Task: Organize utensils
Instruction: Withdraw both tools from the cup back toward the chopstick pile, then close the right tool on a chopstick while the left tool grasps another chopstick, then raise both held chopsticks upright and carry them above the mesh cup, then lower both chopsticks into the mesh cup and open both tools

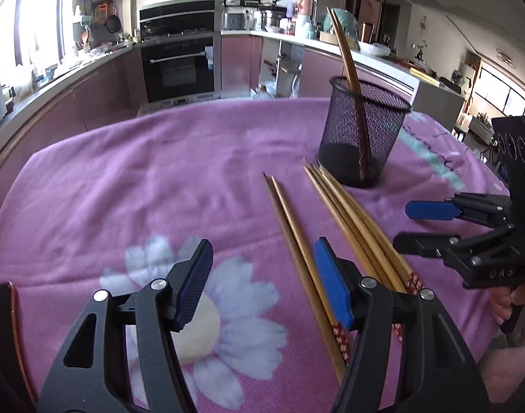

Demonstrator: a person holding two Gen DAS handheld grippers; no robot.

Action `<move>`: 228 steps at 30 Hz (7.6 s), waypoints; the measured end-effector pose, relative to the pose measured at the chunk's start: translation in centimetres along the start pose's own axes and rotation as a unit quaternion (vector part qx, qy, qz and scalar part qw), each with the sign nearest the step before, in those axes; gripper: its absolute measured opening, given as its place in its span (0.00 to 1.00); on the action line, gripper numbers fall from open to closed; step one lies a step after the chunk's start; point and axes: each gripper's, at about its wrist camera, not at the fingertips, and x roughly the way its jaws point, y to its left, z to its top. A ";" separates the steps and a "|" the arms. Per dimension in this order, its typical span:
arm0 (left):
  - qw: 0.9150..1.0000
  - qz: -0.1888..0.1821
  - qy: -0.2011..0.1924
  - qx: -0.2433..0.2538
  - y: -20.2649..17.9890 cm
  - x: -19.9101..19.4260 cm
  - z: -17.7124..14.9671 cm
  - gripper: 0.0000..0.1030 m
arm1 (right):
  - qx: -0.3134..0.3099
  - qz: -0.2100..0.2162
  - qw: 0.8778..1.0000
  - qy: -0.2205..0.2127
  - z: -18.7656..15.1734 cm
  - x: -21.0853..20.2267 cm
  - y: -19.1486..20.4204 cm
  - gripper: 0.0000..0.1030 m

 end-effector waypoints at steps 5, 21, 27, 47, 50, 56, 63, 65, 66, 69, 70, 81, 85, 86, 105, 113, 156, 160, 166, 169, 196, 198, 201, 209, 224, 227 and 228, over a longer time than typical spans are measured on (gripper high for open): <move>1.000 -0.007 0.021 0.000 -0.3 0.7 -0.4 0.55 | -0.001 -0.011 1.000 0.004 -0.3 0.2 0.1 0.42; 0.999 -0.023 0.039 0.002 -0.8 2.1 -0.6 0.51 | -0.017 -0.025 0.999 0.007 -0.4 0.7 0.6 0.38; 0.999 -0.028 0.041 -0.005 -0.2 2.3 -0.7 0.46 | -0.022 -0.031 0.999 0.010 -0.4 0.7 0.6 0.35; 0.999 -0.001 0.047 0.019 -1.4 2.9 -0.9 0.33 | -0.053 -0.046 0.997 0.021 0.2 1.5 1.5 0.09; 0.999 -0.003 0.048 0.014 -1.1 2.8 -0.9 0.29 | -0.056 -0.038 0.997 0.026 0.1 1.4 1.6 0.09; 0.999 0.001 0.047 0.015 -1.0 3.1 -0.7 0.28 | -0.054 -0.039 0.997 0.027 0.5 1.7 1.4 0.09; 0.999 0.000 0.048 0.005 -1.0 3.6 -0.1 0.16 | -0.058 -0.039 0.997 0.022 1.2 2.3 1.6 0.09; 0.999 -0.002 0.048 0.000 -1.0 3.6 -0.1 0.12 | -0.048 -0.031 0.998 0.019 1.2 2.2 1.4 0.07; 0.999 0.000 0.047 -0.003 -1.0 3.6 -0.1 0.11 | -0.042 -0.027 0.999 0.018 1.1 2.1 1.2 0.07; 0.999 -0.002 0.046 -0.011 -1.0 3.5 -0.1 0.09 | -0.031 -0.017 0.999 0.014 1.1 1.7 0.8 0.05; 0.999 -0.004 0.046 -0.014 -1.0 3.5 -0.2 0.08 | -0.030 -0.016 0.999 0.012 1.1 1.6 0.8 0.05; 0.999 -0.022 0.041 -0.015 -0.9 2.2 -0.3 0.08 | -0.033 0.015 0.999 0.010 0.9 0.4 0.9 0.05; 0.998 -0.026 0.055 -0.002 -1.3 2.5 -0.8 0.08 | -0.040 0.011 0.999 0.025 0.7 1.1 1.0 0.05; 0.998 -0.025 0.058 0.001 -1.3 2.7 -0.9 0.09 | -0.040 0.008 0.999 0.025 0.6 1.2 1.0 0.05; 0.999 -0.022 0.045 0.000 -1.2 2.0 -0.6 0.07 | -0.032 0.015 0.999 -0.004 0.8 0.0 0.7 0.06; 0.996 -0.087 0.003 -0.029 -0.1 -1.5 1.1 0.07 | -0.037 0.029 0.997 -0.054 1.6 -3.1 1.3 0.06; 0.970 -0.157 -0.184 -0.027 -2.6 -9.6 13.4 0.07 | -0.027 0.008 0.972 -0.232 9.3 -11.5 -1.6 0.06; 0.969 -0.160 -0.190 -0.021 -3.3 -9.9 14.1 0.07 | -0.034 0.007 0.970 -0.240 9.8 -11.6 -1.3 0.06; 0.968 -0.161 -0.195 -0.014 -3.8 -10.0 14.8 0.07 | -0.040 0.007 0.968 -0.246 10.1 -11.7 -1.1 0.06; 0.967 -0.160 -0.196 -0.011 -4.1 -10.2 15.0 0.07 | -0.041 0.006 0.968 -0.247 10.4 -11.6 -1.2 0.06; 0.973 -0.136 -0.186 0.007 -6.3 -9.6 15.7 0.07 | -0.028 -0.013 0.967 -0.252 12.8 -10.1 -1.8 0.06; 0.974 -0.131 -0.182 0.010 -6.5 -9.4 15.8 0.07 | -0.026 -0.015 0.968 -0.250 12.9 -9.8 -1.9 0.06; 0.977 -0.129 -0.170 0.014 -6.8 -8.8 15.9 0.07 | -0.021 -0.020 0.969 -0.244 12.8 -8.9 -2.1 0.06; 0.983 -0.124 -0.133 0.019 -7.1 -7.0 15.6 0.07 | -0.008 -0.028 0.977 -0.211 12.7 -6.5 -3.1 0.06; 0.990 -0.123 -0.066 0.033 -6.7 -2.8 16.4 0.07 | 0.031 -0.038 0.991 -0.121 12.6 -1.9 -5.5 0.09; 0.990 -0.124 -0.062 0.026 -6.3 -1.9 16.9 0.08 | 0.037 -0.041 0.991 -0.122 12.6 -1.9 -5.7 0.15; 0.990 -0.123 -0.062 0.025 -6.3 -1.7 17.0 0.08 | 0.038 -0.041 0.991 -0.123 12.5 -1.9 -5.7 0.17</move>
